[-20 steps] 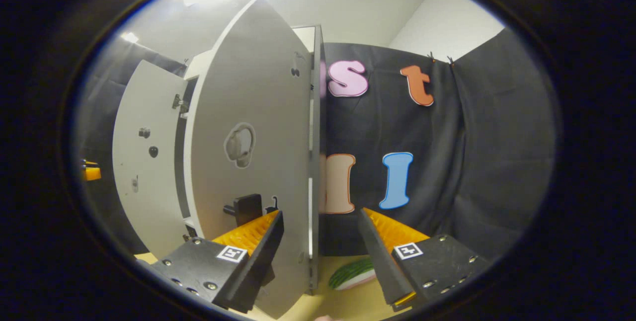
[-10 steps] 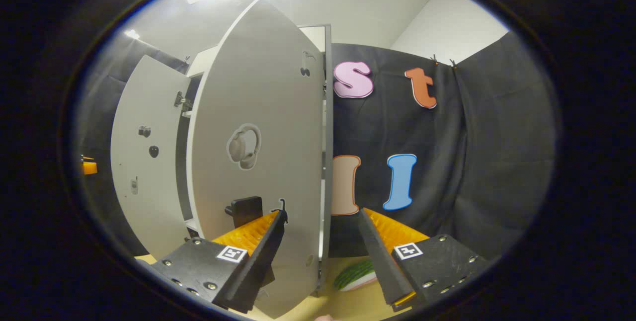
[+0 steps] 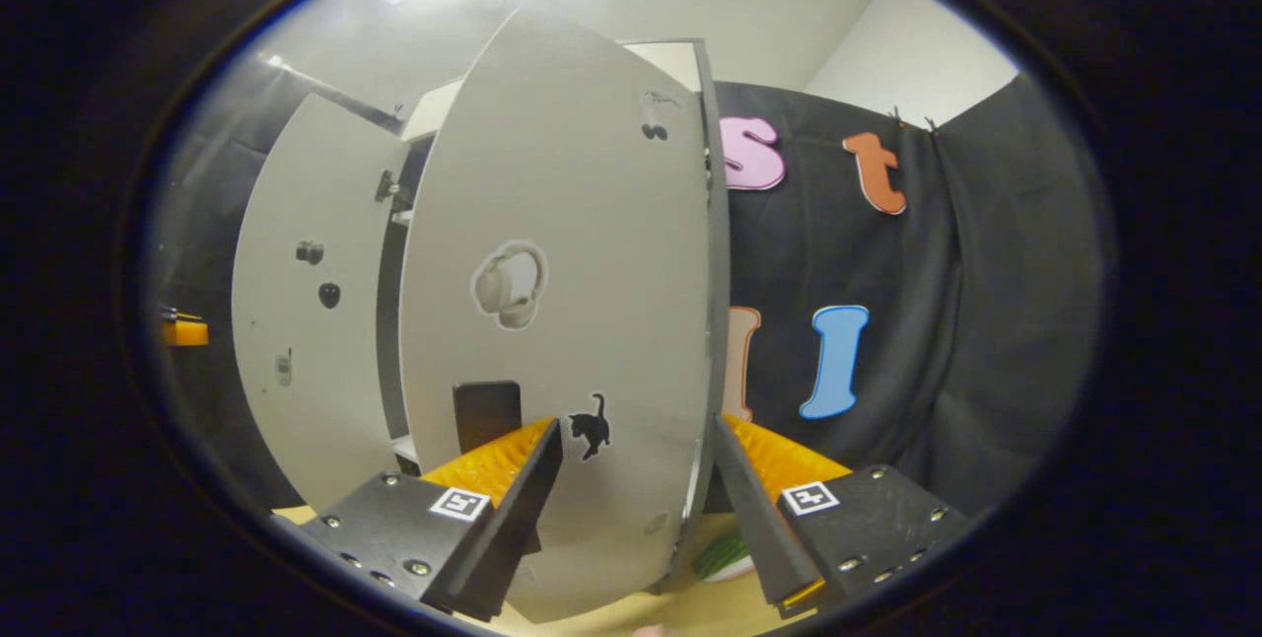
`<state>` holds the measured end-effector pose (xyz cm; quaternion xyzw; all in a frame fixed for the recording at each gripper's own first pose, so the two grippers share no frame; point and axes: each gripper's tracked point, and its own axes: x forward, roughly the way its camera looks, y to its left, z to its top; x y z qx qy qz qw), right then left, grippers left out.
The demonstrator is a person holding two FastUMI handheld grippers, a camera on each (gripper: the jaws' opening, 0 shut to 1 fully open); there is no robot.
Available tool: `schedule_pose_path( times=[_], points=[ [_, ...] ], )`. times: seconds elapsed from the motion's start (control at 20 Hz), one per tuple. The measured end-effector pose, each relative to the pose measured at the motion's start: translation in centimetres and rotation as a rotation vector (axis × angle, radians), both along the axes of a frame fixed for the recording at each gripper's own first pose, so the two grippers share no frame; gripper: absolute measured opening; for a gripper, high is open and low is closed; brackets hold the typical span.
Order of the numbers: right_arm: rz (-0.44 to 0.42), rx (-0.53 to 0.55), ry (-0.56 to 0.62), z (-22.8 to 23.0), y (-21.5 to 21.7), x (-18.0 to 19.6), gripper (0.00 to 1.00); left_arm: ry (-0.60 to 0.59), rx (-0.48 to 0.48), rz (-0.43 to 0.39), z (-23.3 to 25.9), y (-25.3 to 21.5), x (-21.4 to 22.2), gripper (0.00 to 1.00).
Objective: Grasp the bottle in the cabinet with the left hand and place it on the coaster, then close the right door with the right hand and the left door with the left hand.
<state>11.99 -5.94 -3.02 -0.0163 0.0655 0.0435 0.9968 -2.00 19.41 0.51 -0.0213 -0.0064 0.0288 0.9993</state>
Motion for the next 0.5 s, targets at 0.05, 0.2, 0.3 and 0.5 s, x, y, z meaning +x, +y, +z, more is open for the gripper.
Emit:
schedule_pose_path(
  times=[0.05,0.2,0.3,0.5],
  points=[
    [0.023,-0.004,0.010,-0.5,0.8,0.1,0.90,-0.001,0.001,0.004,-0.1,0.3,0.3,0.94],
    [0.054,-0.047,0.033,-1.8,2.2,0.3,0.92,0.005,-0.007,0.008,-0.7,1.0,1.3,0.94],
    [0.067,-0.078,0.046,-2.5,2.6,0.2,0.95,0.012,-0.012,0.014,-1.2,1.6,1.9,0.94],
    [0.087,-0.090,0.048,-3.0,3.2,0.0,0.95,0.024,-0.032,0.020,-2.0,2.8,4.0,0.94]
  ],
)
